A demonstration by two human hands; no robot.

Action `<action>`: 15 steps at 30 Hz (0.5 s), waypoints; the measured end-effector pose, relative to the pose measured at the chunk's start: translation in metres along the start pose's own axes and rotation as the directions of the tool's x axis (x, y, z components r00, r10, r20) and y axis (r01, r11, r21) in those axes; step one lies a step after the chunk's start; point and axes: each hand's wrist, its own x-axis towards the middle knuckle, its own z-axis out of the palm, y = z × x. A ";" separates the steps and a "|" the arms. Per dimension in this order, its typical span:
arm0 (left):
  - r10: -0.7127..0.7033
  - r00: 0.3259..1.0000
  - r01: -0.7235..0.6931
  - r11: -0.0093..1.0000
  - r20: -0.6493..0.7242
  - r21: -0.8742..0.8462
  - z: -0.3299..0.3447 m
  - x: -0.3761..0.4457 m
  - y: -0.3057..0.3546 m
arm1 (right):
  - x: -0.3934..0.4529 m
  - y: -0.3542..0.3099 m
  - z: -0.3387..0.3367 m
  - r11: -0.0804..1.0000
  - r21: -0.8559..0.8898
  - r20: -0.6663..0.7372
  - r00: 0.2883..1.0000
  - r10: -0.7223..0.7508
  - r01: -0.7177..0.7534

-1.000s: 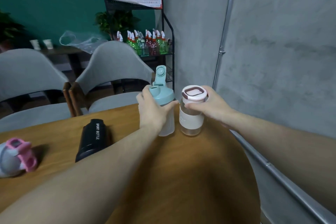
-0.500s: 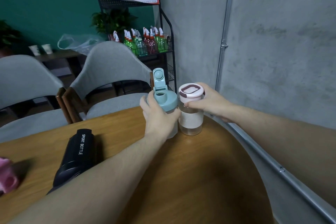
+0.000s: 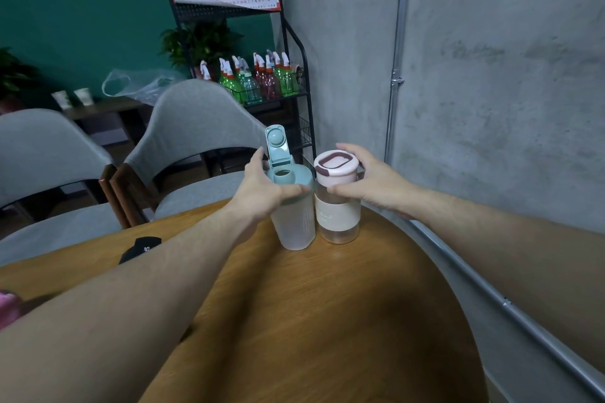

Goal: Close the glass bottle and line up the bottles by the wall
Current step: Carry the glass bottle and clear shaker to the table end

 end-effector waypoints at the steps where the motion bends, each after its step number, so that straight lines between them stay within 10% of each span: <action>1: 0.002 1.000 -0.002 1.000 -0.005 0.021 0.001 0.001 0.000 | 0.000 0.000 0.000 1.000 0.000 -0.001 1.000 0.000 0.000; 15: 0.080 0.997 -0.077 0.991 -0.021 0.113 0.000 -0.010 0.005 | -0.011 -0.018 0.009 0.996 -0.087 -0.064 0.998 0.001 -0.006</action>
